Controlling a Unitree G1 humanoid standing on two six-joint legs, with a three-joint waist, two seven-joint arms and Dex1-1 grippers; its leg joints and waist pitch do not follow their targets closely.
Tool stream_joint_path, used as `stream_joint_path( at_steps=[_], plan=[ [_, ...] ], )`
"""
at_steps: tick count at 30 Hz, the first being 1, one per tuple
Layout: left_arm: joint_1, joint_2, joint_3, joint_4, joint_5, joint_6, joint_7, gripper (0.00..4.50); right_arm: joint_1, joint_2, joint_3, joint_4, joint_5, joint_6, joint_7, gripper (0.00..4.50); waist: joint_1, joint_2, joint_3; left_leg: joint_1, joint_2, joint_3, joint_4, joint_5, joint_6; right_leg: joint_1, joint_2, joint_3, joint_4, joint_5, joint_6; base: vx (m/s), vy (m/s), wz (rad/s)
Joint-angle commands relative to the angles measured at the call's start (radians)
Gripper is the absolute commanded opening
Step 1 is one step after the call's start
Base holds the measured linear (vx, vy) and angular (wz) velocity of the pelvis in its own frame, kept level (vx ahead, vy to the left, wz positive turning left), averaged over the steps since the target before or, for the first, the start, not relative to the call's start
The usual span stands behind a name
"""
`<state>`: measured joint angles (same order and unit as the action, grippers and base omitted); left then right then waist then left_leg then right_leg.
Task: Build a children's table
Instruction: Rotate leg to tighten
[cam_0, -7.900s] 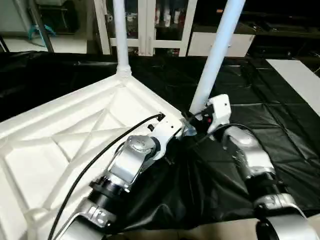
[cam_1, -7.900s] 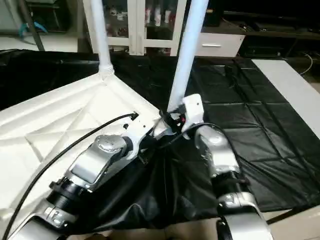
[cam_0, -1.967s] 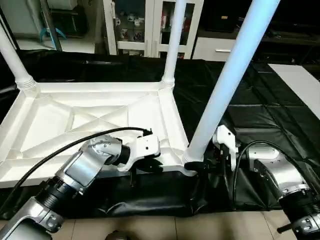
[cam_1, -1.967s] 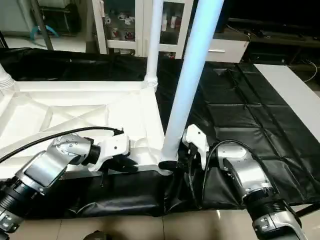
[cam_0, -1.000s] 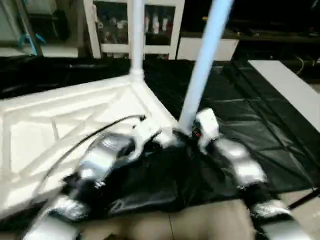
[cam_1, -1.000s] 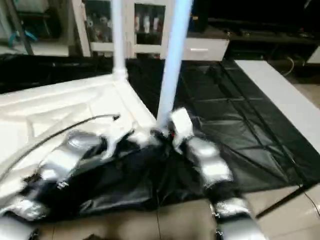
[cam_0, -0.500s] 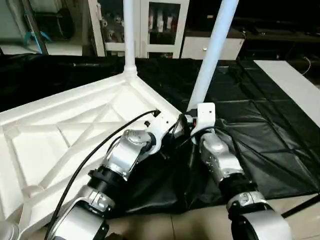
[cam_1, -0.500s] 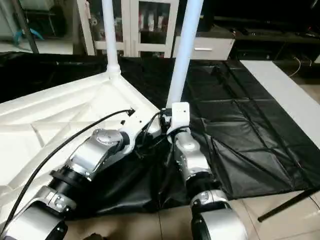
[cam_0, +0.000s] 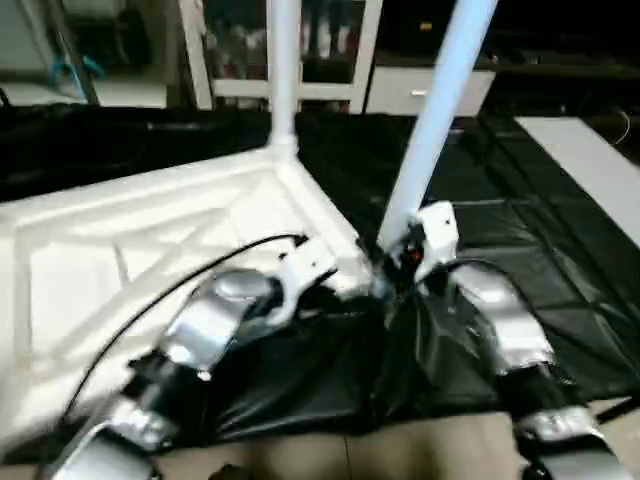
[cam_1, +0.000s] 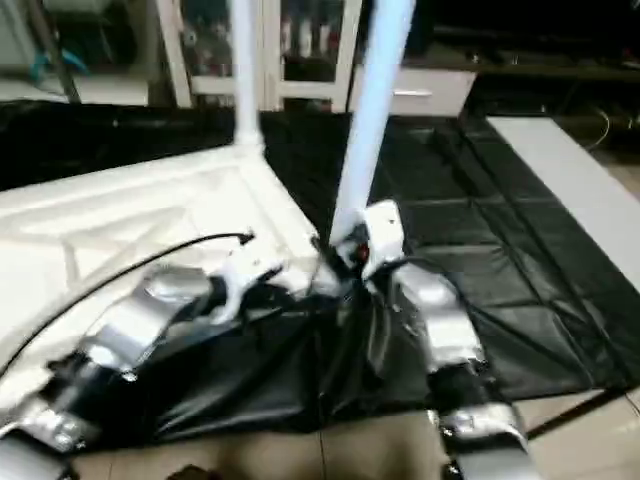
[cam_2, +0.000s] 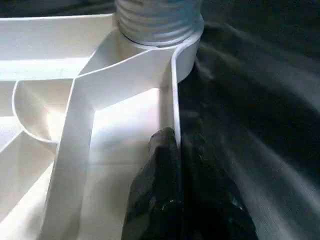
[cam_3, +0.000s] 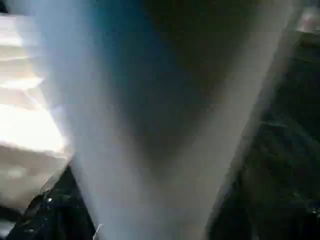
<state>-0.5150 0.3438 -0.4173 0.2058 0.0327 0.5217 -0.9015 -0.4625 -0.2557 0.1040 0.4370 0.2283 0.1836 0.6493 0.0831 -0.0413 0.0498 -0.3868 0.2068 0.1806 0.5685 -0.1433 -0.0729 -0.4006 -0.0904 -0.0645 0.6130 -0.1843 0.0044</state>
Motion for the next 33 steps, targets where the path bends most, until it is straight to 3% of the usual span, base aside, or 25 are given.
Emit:
stream_joint_path(
  at_steps=[1,4,8,11,22,29,30,33],
  plan=[
    [0.032,0.032,-0.067,-0.019,-0.012,-0.006,-0.109,0.00,0.015,-0.045,0.017,-0.055,0.037,0.041,0.116,3.84,-0.001,0.012,-0.061,0.026,0.023,-0.004,-0.066,-0.338,-0.003,0.039,-0.040,0.039,-0.081,-0.216,-0.176,0.000,0.000,0.00],
    [0.043,0.083,-0.079,-0.048,-0.035,-0.064,-0.207,0.00,0.044,-0.123,0.049,-0.107,0.066,0.072,0.281,3.84,0.007,0.012,-0.059,0.030,0.026,-0.005,-0.068,-0.365,-0.007,0.036,-0.042,0.040,-0.086,-0.259,-0.167,0.000,0.000,0.00],
    [0.034,0.117,-0.091,-0.058,-0.043,-0.053,-0.260,0.00,0.072,-0.208,0.089,-0.157,0.086,0.120,0.439,3.84,0.013,0.010,-0.055,0.037,0.027,-0.005,-0.069,-0.400,-0.014,0.028,-0.043,0.041,-0.090,-0.306,-0.167,0.000,0.000,0.00],
    [0.028,0.139,-0.109,-0.063,-0.043,-0.050,-0.294,0.00,0.079,-0.247,0.121,-0.161,0.063,0.113,0.487,3.84,0.014,0.009,-0.057,0.031,0.027,-0.008,-0.070,-0.390,-0.020,0.033,-0.046,0.040,-0.088,-0.310,-0.165,0.000,0.000,0.00],
    [0.026,0.163,-0.123,-0.071,-0.042,-0.057,-0.345,0.00,0.058,-0.256,0.159,-0.110,-0.004,0.048,0.515,3.84,0.018,0.007,-0.062,0.030,0.026,-0.005,-0.066,-0.341,-0.015,0.035,-0.045,0.039,-0.080,-0.248,-0.187,0.000,0.000,0.00],
    [0.025,0.163,-0.126,-0.070,-0.040,-0.059,-0.342,0.00,0.048,-0.246,0.178,-0.087,-0.021,0.026,0.531,3.24,0.018,0.007,-0.061,0.031,0.025,-0.005,-0.065,-0.349,-0.013,0.036,-0.045,0.039,-0.081,-0.263,-0.186,0.000,0.000,0.00],
    [0.026,0.163,-0.125,-0.071,-0.039,-0.059,-0.341,0.00,0.050,-0.247,0.183,-0.085,-0.027,0.020,0.536,3.24,0.018,0.002,-0.061,0.030,0.026,-0.006,-0.065,-0.349,-0.014,0.037,-0.045,0.039,-0.081,-0.268,-0.184,0.000,0.000,0.00],
    [0.028,0.164,-0.124,-0.072,-0.039,-0.057,-0.341,0.00,0.051,-0.247,0.185,-0.081,-0.034,0.015,0.541,2.90,0.018,0.005,-0.062,0.030,0.026,-0.006,-0.065,-0.343,-0.012,0.036,-0.045,0.039,-0.080,-0.263,-0.184,0.000,0.000,0.00]
  ],
)
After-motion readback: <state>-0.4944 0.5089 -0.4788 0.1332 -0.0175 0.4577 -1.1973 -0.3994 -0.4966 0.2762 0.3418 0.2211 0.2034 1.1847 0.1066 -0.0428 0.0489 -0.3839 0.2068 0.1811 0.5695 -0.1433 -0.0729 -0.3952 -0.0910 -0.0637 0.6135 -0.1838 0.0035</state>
